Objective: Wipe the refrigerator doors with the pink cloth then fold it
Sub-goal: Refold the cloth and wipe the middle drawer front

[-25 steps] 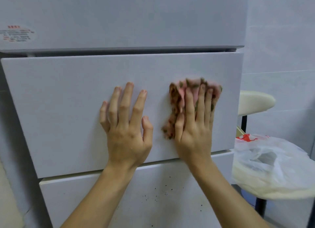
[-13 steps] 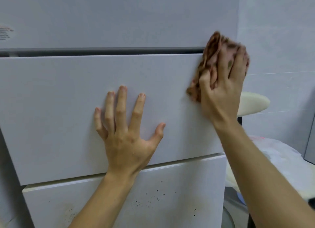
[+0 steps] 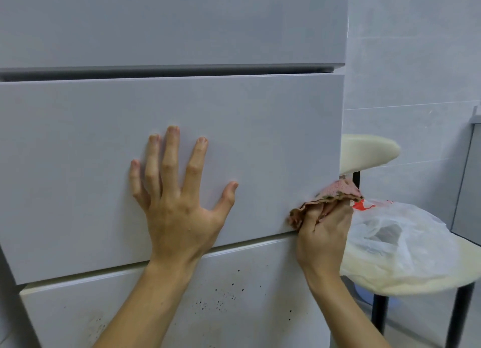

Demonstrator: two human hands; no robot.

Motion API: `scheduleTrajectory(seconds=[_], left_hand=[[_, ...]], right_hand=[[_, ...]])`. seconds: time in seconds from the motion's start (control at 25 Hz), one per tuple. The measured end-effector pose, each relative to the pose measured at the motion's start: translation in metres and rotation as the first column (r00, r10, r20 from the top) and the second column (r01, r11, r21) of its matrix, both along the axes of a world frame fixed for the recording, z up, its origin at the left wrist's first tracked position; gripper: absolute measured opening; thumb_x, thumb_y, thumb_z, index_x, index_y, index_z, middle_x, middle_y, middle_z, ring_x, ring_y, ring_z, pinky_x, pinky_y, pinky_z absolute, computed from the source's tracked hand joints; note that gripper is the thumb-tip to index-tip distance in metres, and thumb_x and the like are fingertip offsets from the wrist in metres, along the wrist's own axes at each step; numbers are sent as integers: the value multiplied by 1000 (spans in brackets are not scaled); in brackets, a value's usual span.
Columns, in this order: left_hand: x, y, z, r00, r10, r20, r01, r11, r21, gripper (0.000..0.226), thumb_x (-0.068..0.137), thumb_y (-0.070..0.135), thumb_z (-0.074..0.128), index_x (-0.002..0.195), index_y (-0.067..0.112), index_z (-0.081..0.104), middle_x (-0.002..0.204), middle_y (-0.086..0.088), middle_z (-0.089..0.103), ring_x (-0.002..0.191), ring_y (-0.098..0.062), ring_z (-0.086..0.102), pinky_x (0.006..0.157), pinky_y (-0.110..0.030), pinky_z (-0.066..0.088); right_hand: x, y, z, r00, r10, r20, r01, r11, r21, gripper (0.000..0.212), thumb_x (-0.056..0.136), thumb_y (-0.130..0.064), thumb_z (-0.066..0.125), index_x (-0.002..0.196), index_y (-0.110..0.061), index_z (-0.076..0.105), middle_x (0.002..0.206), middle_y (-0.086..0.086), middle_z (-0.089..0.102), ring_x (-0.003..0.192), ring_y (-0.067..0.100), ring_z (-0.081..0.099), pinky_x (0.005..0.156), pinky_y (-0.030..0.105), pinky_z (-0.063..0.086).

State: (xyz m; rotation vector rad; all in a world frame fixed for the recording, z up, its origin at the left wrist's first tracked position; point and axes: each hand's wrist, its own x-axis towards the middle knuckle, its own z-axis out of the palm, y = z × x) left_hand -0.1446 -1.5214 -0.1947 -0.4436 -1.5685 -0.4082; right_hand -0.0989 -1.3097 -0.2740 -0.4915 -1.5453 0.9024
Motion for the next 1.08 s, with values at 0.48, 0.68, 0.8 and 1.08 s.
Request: scheduleTrajectory(seconds=[0.48,0.68,0.8,1.08], left_hand=[[-3,-12,-1,998,-58,14,59,997,-56,61,102,51,53,157,25,46,170,-11,31,159,-34,24,127,-57,16],[-1,-10,0,997,-77,10,77,996,-43,59,100,42,55,157,25,47,169,-11,32,158,-34,25,127,-58,17],[0,-14,0,995,-101,25,103,993,-56,59,100,36,54,157,23,46,170,-11,30,159,-33,23,128,-57,15],[9,-31,-2,987,-140,82,145,987,-61,57,101,31,46,157,21,46,171,-10,28,160,-31,21,128,-57,12]], right_hand=[[-3,20,148,989,18,-149,18,972,236,59,109,-44,37,165,-33,23,137,8,55,113,30,61,87,31,39],[-4,15,20,998,34,-61,-31,998,46,60,103,-49,28,145,-8,39,137,19,55,121,40,55,92,42,43],[0,10,-21,998,64,-17,-64,998,12,53,103,-47,27,139,-9,37,125,10,51,117,40,53,96,42,41],[-11,-88,-7,997,-65,33,52,950,307,80,106,-35,34,162,5,-8,169,35,-11,159,47,-9,129,64,3]])
